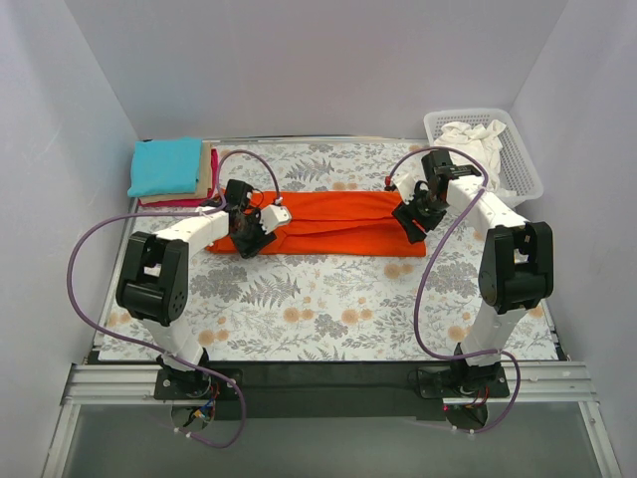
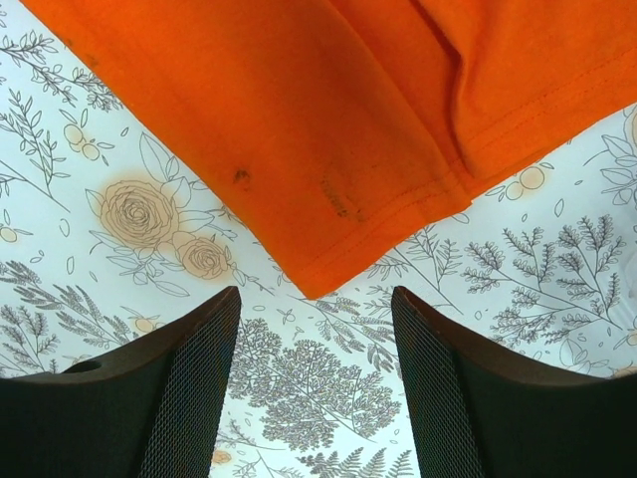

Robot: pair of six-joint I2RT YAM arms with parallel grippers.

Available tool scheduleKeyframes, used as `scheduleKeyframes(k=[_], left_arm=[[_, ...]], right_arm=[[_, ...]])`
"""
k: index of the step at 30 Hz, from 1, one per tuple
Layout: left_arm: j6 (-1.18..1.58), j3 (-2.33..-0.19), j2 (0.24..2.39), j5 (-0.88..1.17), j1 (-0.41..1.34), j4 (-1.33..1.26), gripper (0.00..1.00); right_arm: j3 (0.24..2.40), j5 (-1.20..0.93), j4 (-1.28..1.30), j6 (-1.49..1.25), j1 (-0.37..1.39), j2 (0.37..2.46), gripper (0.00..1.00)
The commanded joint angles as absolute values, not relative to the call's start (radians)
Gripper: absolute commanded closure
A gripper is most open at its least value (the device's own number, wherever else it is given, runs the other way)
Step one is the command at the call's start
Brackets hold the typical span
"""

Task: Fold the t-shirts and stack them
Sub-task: Fold the tshirt

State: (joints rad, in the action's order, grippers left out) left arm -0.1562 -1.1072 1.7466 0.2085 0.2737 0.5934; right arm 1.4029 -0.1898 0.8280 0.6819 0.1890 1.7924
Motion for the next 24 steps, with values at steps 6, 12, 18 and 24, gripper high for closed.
scheduleKeyframes(k=[6,12,18,24], left_arm=[[-0.175,-1.143,1.717,0.173,0.282,0.512,0.88],[-0.135,-1.244,1.733,0.192,0.281,0.572,1.0],[-0.051,-1.505,1.891,0.189,0.261,0.572,1.0],[0.058,-1.888,2.19,0.112,0.218,0.593,0.72]], right_arm=[[1.401,-0.196,0.851,0.683,0.184,1.756,0.43],[1.39,-0.192,0.85,0.693,0.184,1.759,0.43],[1.387,-0.184,0.85,0.704,0.181,1.753,0.43],[1.397,-0.186,0.851,0.706,0.183,1.763,0.37]])
